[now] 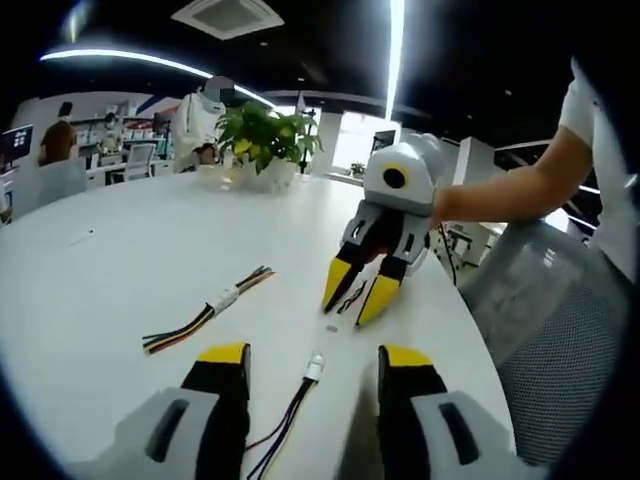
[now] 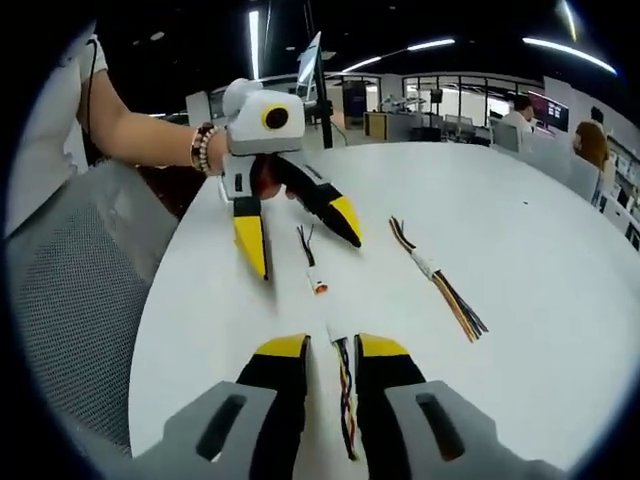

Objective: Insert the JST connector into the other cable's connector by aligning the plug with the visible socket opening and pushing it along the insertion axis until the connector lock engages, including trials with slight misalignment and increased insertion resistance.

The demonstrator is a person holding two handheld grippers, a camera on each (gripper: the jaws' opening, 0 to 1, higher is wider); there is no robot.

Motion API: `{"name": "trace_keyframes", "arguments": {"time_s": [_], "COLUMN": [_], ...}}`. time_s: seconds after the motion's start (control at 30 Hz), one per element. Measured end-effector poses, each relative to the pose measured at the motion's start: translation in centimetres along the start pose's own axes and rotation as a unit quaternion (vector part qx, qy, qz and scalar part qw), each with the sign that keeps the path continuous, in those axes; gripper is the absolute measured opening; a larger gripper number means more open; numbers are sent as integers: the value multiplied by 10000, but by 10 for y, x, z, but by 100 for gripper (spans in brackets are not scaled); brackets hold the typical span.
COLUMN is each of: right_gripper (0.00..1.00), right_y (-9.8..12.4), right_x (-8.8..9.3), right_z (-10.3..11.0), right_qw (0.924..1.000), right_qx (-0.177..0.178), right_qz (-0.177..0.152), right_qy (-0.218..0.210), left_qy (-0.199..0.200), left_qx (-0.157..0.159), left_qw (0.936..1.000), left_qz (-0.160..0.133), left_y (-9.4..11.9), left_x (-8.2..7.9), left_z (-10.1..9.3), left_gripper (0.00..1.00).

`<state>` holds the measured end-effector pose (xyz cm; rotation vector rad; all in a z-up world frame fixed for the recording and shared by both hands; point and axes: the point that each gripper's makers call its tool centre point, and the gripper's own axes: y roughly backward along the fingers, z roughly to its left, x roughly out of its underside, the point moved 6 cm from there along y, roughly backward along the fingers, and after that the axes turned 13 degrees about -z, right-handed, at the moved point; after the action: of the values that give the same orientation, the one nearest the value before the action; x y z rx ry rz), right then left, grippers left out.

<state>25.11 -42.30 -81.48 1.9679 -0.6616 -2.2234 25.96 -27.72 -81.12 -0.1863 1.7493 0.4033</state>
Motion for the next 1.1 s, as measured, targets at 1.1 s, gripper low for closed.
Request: {"name": "trace_keyframes", "arguments": {"time_s": [1.1], "right_gripper": [6], "right_y": [1], "right_x": [4], "right_z": [-3], "right_qw": [9993], "right_qx": [111], "right_qz": [-278], "right_qy": [236], "left_qy": [-206], "left_qx": [-133], "left_qw": [9997], "left_qz": [-28], "left_y": [-1], "left_x": [11], "left_z": [2], "left_gripper": [14]}}
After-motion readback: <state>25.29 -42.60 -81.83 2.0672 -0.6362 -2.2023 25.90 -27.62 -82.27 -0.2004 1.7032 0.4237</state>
